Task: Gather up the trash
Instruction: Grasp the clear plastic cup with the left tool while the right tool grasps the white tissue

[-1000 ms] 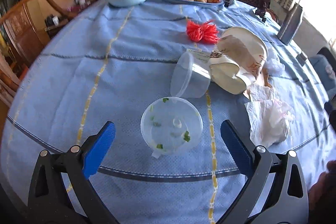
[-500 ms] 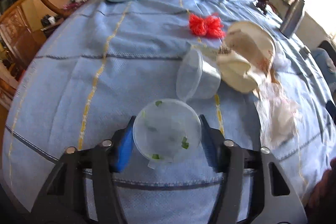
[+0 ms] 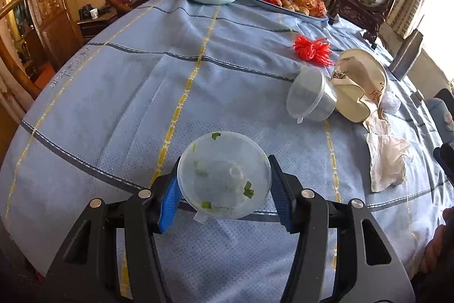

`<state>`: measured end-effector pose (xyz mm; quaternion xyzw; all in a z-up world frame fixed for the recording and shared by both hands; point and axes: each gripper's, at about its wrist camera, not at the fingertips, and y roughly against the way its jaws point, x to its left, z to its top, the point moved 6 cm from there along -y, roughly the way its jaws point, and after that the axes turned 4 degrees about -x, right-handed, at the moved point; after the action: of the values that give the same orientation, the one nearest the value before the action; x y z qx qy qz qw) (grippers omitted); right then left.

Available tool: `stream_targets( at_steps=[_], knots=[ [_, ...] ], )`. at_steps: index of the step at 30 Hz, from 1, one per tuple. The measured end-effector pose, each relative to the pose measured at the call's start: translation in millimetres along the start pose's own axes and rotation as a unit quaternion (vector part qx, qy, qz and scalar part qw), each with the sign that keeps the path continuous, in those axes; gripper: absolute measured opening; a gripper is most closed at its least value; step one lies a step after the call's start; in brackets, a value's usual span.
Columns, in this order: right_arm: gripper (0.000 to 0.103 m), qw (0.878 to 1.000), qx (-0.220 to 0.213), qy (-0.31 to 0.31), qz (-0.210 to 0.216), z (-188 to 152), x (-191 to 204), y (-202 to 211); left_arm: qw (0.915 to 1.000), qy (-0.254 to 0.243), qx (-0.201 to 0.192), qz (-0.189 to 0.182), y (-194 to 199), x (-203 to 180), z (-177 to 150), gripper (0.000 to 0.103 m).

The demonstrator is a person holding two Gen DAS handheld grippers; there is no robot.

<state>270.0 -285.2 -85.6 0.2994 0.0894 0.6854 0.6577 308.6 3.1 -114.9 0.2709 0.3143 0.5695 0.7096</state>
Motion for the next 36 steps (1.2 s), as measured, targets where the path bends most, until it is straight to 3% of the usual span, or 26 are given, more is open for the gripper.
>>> stream_targets(
  at_steps=[5,11,15,17,20,25,26,27,33,36],
  knots=[
    [0.097,0.997,0.064,0.049,0.006,-8,17,-21,1.0,-0.006,0.001,-0.004,-2,-2,-1,0.057],
    [0.09,0.991,0.081,0.103,-0.018,-5,34,-35,0.9999,-0.003,0.001,-0.016,-3,-2,-1,0.062],
    [0.081,0.986,0.122,0.115,-0.024,-15,36,-55,0.9997,-0.004,0.003,-0.024,-3,-4,-1,0.067],
    [0.039,0.984,0.147,0.096,-0.002,-19,34,-62,0.9996,-0.003,0.003,-0.028,-3,-4,-1,0.068],
    [0.017,0.987,0.148,0.066,0.012,-18,26,-62,0.9996,-0.001,0.002,-0.03,-3,-4,-1,0.068],
    [0.016,0.993,0.094,0.074,0.013,-16,33,-38,0.9993,0.004,-0.001,-0.036,-3,-3,0,0.065],
    [0.016,0.993,0.086,0.084,0.008,-17,36,-35,0.9993,0.003,-0.003,-0.036,-2,-4,0,0.059],
    [0.016,0.993,0.083,0.089,0.008,-18,38,-35,0.9993,0.002,-0.005,-0.036,-2,-4,-1,0.054],
    [0.017,0.994,0.079,0.073,0.024,-14,33,-34,0.998,0.012,-0.015,-0.06,2,-1,1,0.054],
    [0.017,0.994,0.076,0.069,0.029,-12,33,-35,0.998,0.028,-0.017,-0.053,4,4,0,0.054]
  ],
)
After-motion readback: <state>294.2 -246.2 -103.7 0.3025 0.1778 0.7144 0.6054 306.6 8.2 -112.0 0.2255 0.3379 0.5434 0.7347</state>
